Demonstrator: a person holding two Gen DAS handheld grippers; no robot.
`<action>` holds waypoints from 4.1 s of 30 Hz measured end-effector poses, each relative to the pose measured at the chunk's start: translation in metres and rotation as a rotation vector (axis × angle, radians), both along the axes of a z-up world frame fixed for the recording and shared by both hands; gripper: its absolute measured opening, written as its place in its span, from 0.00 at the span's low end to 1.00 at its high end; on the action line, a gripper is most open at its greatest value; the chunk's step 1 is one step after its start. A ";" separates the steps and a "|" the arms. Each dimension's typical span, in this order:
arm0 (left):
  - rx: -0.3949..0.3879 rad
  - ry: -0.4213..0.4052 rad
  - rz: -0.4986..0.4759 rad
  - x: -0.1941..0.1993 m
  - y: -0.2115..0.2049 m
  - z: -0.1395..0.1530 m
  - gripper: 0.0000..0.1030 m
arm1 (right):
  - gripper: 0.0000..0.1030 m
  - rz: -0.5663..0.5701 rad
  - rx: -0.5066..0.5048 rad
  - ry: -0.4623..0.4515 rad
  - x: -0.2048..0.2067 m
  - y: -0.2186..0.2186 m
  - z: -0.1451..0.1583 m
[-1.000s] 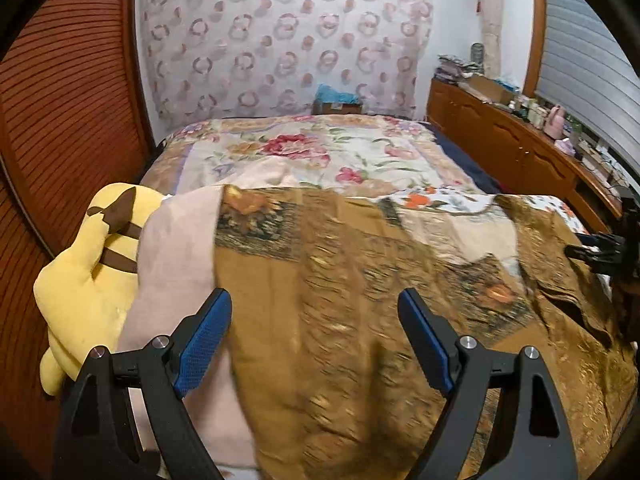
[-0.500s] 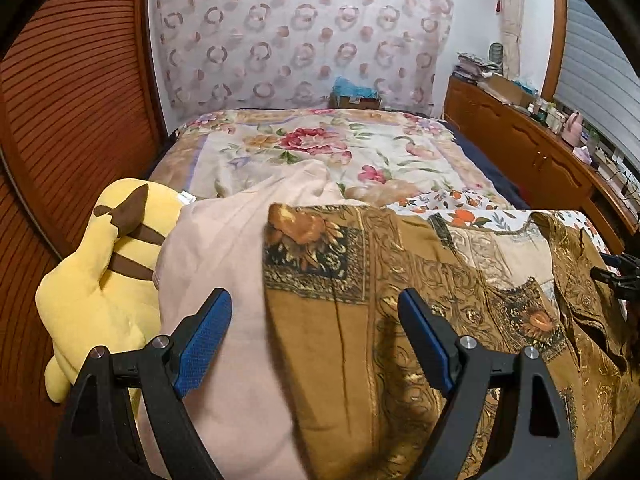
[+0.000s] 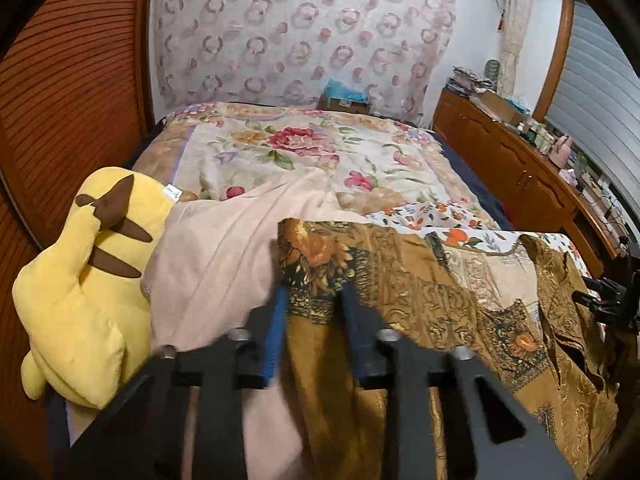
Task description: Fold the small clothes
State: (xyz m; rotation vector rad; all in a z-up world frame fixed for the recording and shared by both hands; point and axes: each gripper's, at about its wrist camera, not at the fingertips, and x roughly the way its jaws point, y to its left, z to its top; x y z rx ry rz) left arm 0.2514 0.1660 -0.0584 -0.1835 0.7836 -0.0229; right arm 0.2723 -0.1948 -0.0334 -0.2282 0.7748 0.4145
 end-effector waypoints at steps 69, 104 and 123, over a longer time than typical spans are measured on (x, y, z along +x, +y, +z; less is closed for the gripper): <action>-0.047 -0.212 0.037 -0.258 -0.035 0.020 0.05 | 0.04 0.094 0.201 -0.115 -0.247 -0.106 0.028; 0.094 -0.143 0.087 -0.269 -0.009 0.005 0.79 | 0.50 0.021 -0.086 -0.102 -0.285 -0.119 0.062; 0.134 -0.151 0.025 -0.213 -0.016 0.034 0.79 | 0.63 0.059 0.064 -0.113 -0.219 -0.079 0.057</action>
